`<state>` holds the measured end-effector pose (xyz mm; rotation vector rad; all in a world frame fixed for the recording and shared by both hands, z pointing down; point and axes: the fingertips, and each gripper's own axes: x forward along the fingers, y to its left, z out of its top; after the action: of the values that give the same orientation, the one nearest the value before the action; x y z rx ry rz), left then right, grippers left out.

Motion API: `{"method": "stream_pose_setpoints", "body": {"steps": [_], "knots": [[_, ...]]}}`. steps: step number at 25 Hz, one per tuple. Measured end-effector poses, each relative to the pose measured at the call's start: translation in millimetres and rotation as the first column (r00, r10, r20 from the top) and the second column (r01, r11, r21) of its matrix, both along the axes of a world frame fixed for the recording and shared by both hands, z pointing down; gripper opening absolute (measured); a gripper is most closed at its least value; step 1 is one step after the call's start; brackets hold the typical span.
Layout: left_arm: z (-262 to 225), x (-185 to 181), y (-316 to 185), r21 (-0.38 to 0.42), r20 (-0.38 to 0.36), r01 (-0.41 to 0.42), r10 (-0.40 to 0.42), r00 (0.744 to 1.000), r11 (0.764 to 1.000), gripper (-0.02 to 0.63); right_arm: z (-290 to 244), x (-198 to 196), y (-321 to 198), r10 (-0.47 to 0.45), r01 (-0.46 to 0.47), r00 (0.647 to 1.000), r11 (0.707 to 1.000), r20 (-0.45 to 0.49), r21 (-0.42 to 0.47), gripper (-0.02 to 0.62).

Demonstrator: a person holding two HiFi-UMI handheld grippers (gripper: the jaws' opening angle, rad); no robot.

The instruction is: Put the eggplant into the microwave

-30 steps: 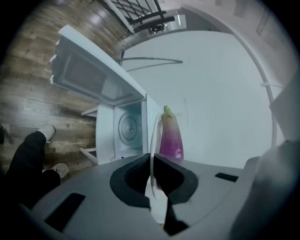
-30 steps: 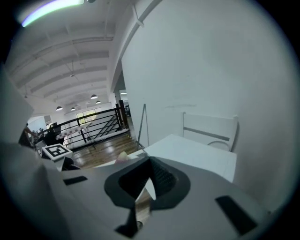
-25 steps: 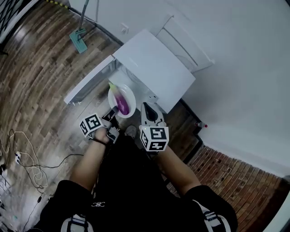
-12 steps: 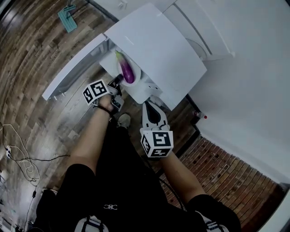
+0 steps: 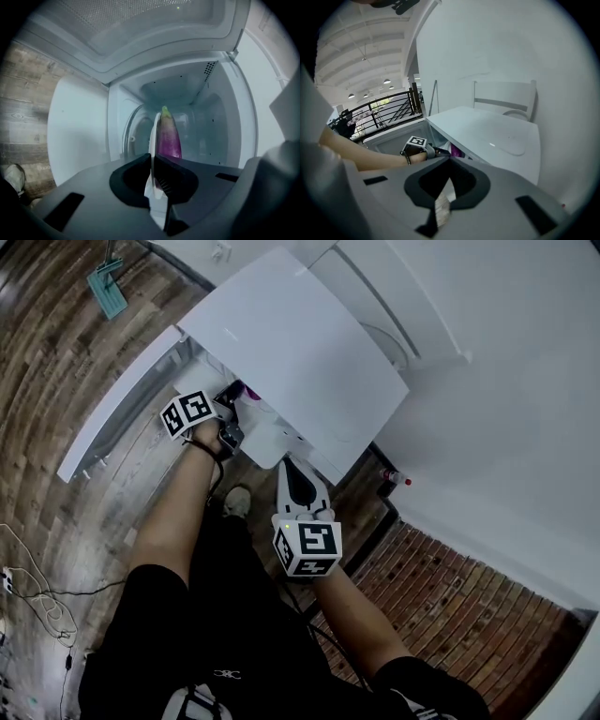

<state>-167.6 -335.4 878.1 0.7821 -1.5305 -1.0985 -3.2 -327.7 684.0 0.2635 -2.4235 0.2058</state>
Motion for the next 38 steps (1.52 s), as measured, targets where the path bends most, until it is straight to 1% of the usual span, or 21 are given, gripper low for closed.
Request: {"method": "stream_pose_setpoints", "body": {"steps": [5, 9, 11, 14, 17, 19, 20, 21, 24, 25, 26, 27, 28, 31, 32, 33, 34, 35, 36, 37, 38], "knots": [[8.1, -8.0, -19.2, -0.039, 0.04, -0.039, 0.041, 0.998, 0.998, 0.018, 0.9, 0.9, -1.5, -0.012, 0.012, 1.0, 0.999, -0.018, 0.036, 0.008], [16.0, -9.1, -30.2, -0.053, 0.051, -0.058, 0.061, 0.997, 0.997, 0.018, 5.9, 1.7, -2.0, -0.018, 0.019, 0.999, 0.999, -0.032, 0.042, 0.008], [18.3, -9.8, -33.5, -0.077, 0.085, -0.068, 0.075, 0.994, 0.995, 0.018, 9.1, 1.9, -3.9, -0.013, 0.014, 0.999, 0.999, -0.037, 0.04, 0.008], [17.3, -10.7, -38.6, -0.134, 0.156, -0.1, 0.12, 0.98, 0.986, 0.018, 11.5, 0.8, -6.7, -0.001, 0.002, 0.999, 1.0, -0.037, 0.029, 0.008], [16.9, -10.5, -39.7, -0.238, 0.233, -0.127, 0.184, 0.955, 0.963, 0.018, 12.9, 0.3, -6.6, -0.005, 0.006, 0.999, 1.0, -0.037, 0.025, 0.008], [16.5, -11.3, -39.4, -0.321, 0.303, -0.132, 0.234, 0.924, 0.938, 0.03, 14.9, 1.2, -6.0, -0.012, 0.013, 0.999, 1.0, -0.041, 0.024, 0.008], [16.3, -12.4, -38.3, -0.371, 0.347, -0.128, 0.266, 0.899, 0.92, 0.035, 16.1, 2.0, -5.6, -0.015, 0.016, 0.999, 1.0, -0.043, 0.023, 0.008], [16.1, -14.5, -36.2, -0.429, 0.395, -0.118, 0.304, 0.867, 0.896, 0.048, 17.3, 2.7, -5.3, -0.017, 0.018, 0.999, 1.0, -0.045, 0.022, 0.008], [17.3, -22.3, -28.1, -0.604, 0.517, -0.048, 0.438, 0.736, 0.795, 0.098, 21.4, 5.4, -4.7, -0.023, 0.024, 0.998, 1.0, -0.052, 0.017, 0.008], [17.5, -24.1, -26.6, -0.641, 0.544, -0.019, 0.472, 0.694, 0.767, 0.11, 22.8, 6.5, -4.7, -0.025, 0.026, 0.998, 1.0, -0.055, 0.016, 0.008], [17.1, -25.4, -25.4, -0.664, 0.564, 0.008, 0.494, 0.661, 0.748, 0.119, 24.0, 7.5, -4.8, -0.026, 0.027, 0.998, 1.0, -0.058, 0.015, 0.008], [16.3, -26.4, -24.3, -0.673, 0.58, 0.029, 0.503, 0.641, 0.739, 0.129, 25.1, 8.2, -4.9, -0.026, 0.027, 0.998, 1.0, -0.06, 0.014, 0.008], [15.2, -27.1, -23.1, -0.671, 0.594, 0.044, 0.5, 0.63, 0.741, 0.142, 25.9, 8.6, -5.0, -0.026, 0.026, 0.998, 1.0, -0.061, 0.013, 0.008], [11.1, -27.9, -18.5, -0.631, 0.622, 0.055, 0.462, 0.632, 0.774, 0.176, 28.2, 7.2, -5.1, -0.025, 0.026, 0.998, 1.0, -0.06, 0.007, 0.008], [9.0, -27.6, -15.6, -0.624, 0.627, 0.058, 0.455, 0.633, 0.779, 0.176, 28.4, 6.2, -5.2, -0.026, 0.027, 0.998, 1.0, -0.059, 0.005, 0.008], [5.5, -27.0, -11.5, -0.63, 0.63, 0.067, 0.459, 0.626, 0.774, 0.175, 27.8, 5.0, -5.2, -0.028, 0.028, 0.998, 1.0, -0.057, 0.003, 0.008], [0.1, -25.7, -6.2, -0.648, 0.635, 0.084, 0.477, 0.608, 0.757, 0.161, 26.3, 3.8, -5.0, -0.029, 0.029, 0.998, 1.0, -0.054, 0.001, 0.008], [-6.9, -22.9, 0.1, -0.672, 0.639, 0.103, 0.504, 0.581, 0.734, 0.024, 23.8, 2.5, -4.4, -0.03, 0.03, 0.998, 1.0, -0.05, -0.002, 0.008], [-15.4, -18.3, 6.1, -0.688, 0.643, 0.112, 0.53, 0.552, 0.717, -0.002, 20.5, 0.9, -3.2, -0.031, 0.031, 0.999, 1.0, -0.044, -0.005, 0.008], [-25.0, -12.2, 11.7, -0.691, 0.649, 0.107, 0.547, 0.529, 0.715, -0.003, 16.4, -1.3, -1.7, -0.033, 0.033, 0.999, 0.999, -0.035, -0.008, 0.008], [-35.6, -4.8, 17.2, -0.683, 0.655, 0.089, 0.554, 0.514, 0.725, -0.002, 11.7, -4.0, 0.2, -0.036, 0.035, 0.999, 0.999, -0.025, -0.01, 0.008]]}}
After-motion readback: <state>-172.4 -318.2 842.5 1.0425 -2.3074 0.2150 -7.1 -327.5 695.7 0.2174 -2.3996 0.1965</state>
